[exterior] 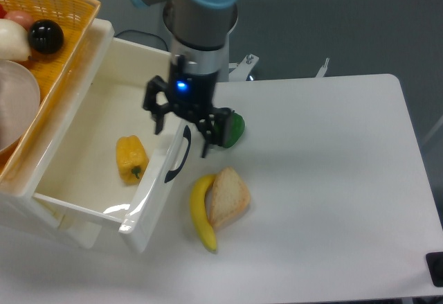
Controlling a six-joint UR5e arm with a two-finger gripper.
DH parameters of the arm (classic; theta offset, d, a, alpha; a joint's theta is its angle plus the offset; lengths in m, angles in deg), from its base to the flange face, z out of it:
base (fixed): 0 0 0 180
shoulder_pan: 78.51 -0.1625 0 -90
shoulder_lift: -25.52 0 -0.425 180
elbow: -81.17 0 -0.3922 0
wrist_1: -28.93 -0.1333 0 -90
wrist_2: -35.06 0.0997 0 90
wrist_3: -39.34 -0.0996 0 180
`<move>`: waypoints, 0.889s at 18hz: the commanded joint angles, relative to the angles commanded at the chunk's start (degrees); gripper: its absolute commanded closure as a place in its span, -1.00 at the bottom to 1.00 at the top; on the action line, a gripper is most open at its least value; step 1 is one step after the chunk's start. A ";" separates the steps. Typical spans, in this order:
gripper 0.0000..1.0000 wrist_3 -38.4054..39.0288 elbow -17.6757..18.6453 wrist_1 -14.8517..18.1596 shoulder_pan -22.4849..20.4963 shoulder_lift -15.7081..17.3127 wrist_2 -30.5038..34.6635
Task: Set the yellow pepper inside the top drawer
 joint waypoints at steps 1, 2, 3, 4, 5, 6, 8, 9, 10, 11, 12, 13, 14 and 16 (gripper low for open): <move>-1.00 -2.02 0.09 0.00 -1.58 -0.44 0.00; -1.00 -3.60 0.09 0.00 -2.99 -1.05 0.09; -1.00 -5.36 0.26 -0.18 -4.22 -1.58 0.09; -1.00 -7.64 0.27 -0.09 -5.36 -2.20 0.09; -1.00 -8.88 0.27 -0.09 -5.89 -2.90 0.09; -1.00 -9.50 0.35 -0.09 -6.86 -3.78 0.18; -1.00 -11.43 0.35 -0.18 -7.83 -5.36 0.18; -1.00 -12.40 0.35 -0.44 -8.44 -6.32 0.35; -1.00 -13.45 0.35 -1.14 -8.80 -7.38 0.96; -1.00 -15.12 0.35 -2.10 -9.06 -8.08 2.97; -1.00 -17.92 0.44 -2.46 -9.50 -8.61 6.64; -1.00 -21.34 0.44 -2.55 -9.59 -9.40 10.68; -1.00 -24.59 0.53 -2.38 -9.42 -10.28 13.86; -1.00 -29.61 0.62 -2.46 -9.24 -11.60 16.95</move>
